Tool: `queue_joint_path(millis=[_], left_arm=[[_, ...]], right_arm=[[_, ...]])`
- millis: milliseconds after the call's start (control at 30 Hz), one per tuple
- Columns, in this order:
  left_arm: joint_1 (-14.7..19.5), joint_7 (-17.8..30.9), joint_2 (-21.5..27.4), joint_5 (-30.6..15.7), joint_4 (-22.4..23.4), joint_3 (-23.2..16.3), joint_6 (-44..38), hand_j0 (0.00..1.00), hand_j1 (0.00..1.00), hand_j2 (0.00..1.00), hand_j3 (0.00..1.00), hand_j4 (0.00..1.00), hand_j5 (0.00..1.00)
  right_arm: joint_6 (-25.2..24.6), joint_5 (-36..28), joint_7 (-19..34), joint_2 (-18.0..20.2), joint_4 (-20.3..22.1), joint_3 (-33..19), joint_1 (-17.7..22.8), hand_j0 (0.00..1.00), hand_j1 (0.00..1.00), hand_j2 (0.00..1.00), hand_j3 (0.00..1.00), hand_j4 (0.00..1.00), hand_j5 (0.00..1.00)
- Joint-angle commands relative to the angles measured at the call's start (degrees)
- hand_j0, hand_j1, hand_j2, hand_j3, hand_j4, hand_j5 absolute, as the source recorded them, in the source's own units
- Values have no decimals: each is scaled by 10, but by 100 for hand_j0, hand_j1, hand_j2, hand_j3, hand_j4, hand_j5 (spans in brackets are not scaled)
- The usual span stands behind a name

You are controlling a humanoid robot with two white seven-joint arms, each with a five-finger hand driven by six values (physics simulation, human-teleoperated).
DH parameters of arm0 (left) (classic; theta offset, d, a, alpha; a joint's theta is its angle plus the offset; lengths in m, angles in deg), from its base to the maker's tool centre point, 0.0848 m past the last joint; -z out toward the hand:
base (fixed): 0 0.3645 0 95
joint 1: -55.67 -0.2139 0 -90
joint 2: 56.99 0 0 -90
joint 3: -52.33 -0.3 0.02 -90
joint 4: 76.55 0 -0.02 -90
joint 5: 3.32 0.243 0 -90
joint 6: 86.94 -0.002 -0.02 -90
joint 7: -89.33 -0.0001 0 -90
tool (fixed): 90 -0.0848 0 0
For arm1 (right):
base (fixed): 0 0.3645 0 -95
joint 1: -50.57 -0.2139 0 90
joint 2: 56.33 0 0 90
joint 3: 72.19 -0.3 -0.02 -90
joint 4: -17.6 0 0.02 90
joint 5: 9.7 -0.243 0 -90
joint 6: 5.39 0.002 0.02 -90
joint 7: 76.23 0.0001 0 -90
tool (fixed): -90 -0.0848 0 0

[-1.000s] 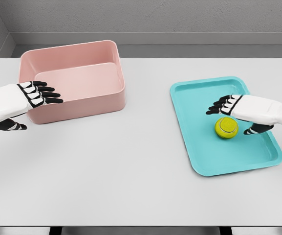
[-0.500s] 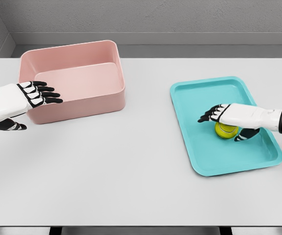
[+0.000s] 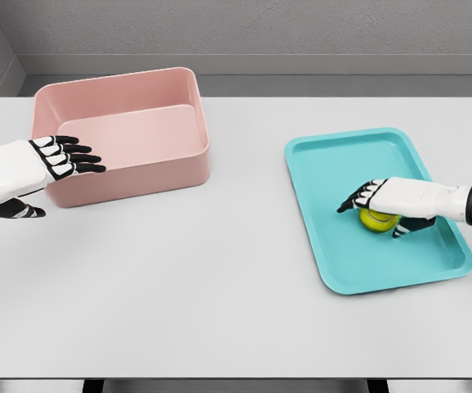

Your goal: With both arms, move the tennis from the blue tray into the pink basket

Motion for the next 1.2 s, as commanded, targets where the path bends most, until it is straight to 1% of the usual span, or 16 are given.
queue_joint_path(millis=[0, 233, 467, 633, 800, 900, 1000, 1167], left_arm=[[0, -1, 1, -4, 0, 1, -1, 100, 100, 100, 100, 100, 100], [0, 0, 1, -4, 0, 1, -1, 100, 100, 100, 100, 100, 100], [0, 0, 1, -4, 0, 0, -1, 100, 100, 100, 100, 100, 100], [1, -1, 0, -4, 1, 0, -1, 100, 100, 100, 100, 100, 100], [1, -1, 0, -4, 1, 0, -1, 100, 100, 100, 100, 100, 100], [1, -1, 0, -4, 1, 0, -1, 100, 100, 100, 100, 100, 100], [1, -1, -1, -4, 1, 0, -1, 100, 100, 100, 100, 100, 100], [1, 0, -2, -4, 0, -1, -1, 100, 100, 100, 100, 100, 100]], right_arm=[[1, 11, 0, 0, -7, 0, 0, 83, 83, 83, 83, 83, 83], [1, 12, 1, 0, -9, 0, -1, 80, 80, 80, 80, 80, 80], [1, 12, 1, 2, -3, -1, -1, 76, 76, 76, 76, 76, 76], [1, 11, 1, 4, -2, -3, -4, 75, 75, 75, 75, 75, 75], [1, 11, 1, 6, -1, -4, -8, 69, 69, 69, 69, 69, 69], [1, 11, 1, 7, -1, -6, -8, 67, 67, 67, 67, 67, 67], [1, 11, 1, 7, 6, -7, -8, 64, 64, 64, 64, 64, 64], [1, 9, 1, 8, 7, -8, -13, 57, 57, 57, 57, 57, 57]])
